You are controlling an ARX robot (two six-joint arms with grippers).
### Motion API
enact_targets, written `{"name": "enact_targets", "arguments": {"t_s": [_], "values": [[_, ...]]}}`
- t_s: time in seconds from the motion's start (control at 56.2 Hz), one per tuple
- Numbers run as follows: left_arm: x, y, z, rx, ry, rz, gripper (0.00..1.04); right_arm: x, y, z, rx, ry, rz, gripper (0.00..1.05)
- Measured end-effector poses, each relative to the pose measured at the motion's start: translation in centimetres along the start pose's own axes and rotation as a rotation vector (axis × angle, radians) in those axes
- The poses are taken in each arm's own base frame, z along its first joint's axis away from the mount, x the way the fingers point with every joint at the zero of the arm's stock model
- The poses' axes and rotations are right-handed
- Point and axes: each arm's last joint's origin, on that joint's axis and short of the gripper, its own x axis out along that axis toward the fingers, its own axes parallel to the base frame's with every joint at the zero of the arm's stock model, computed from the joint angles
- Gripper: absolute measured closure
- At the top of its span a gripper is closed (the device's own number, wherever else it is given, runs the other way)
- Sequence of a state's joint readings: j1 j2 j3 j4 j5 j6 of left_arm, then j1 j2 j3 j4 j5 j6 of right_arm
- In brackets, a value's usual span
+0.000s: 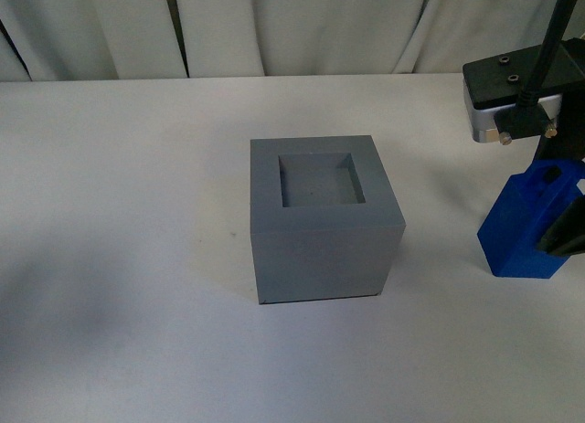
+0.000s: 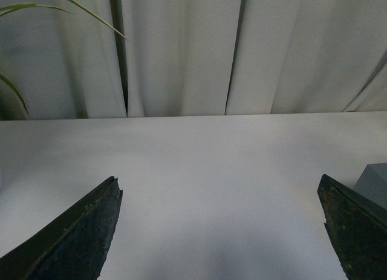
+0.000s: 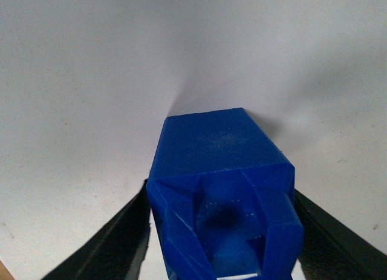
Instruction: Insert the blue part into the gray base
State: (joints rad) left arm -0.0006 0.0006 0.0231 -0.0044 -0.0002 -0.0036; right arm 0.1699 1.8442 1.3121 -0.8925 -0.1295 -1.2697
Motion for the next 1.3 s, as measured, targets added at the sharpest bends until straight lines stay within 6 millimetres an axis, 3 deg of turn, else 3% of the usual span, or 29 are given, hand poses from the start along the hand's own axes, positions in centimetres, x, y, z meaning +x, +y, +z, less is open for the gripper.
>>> {"name": "enact_targets", "arguments": {"t_s": [0.071,0.107,0.232,0.534,0.766,0.926,1.033,1.3], "values": [[0.0,0.0,0.0,0.000,0.000,0.000,0.06,0.0,0.0,0.0,-0.004,0.003,0.005,0.55],[0.0,0.0,0.0,0.000,0.000,0.000,0.06,-0.2,0.0,0.0,-0.007,0.004,0.008,0.57],[0.0,0.0,0.0,0.000,0.000,0.000,0.06,-0.7,-0.2,0.1,-0.006,-0.001,0.006,0.57],[0.0,0.0,0.0,0.000,0.000,0.000,0.06,-5.0,-1.4,1.6,-0.026,-0.048,-0.059,0.58],[0.0,0.0,0.0,0.000,0.000,0.000,0.06,-8.2,-1.7,4.3,-0.069,-0.110,-0.103,0.58],[0.0,0.0,0.0,0.000,0.000,0.000,0.06,-10.2,-1.2,7.2,-0.113,-0.163,-0.111,0.58],[0.0,0.0,0.0,0.000,0.000,0.000,0.06,-10.5,-0.9,9.1,-0.140,-0.181,-0.105,0.58],[0.0,0.0,0.0,0.000,0.000,0.000,0.06,-8.8,0.2,12.2,-0.191,-0.189,-0.055,0.58]]}}
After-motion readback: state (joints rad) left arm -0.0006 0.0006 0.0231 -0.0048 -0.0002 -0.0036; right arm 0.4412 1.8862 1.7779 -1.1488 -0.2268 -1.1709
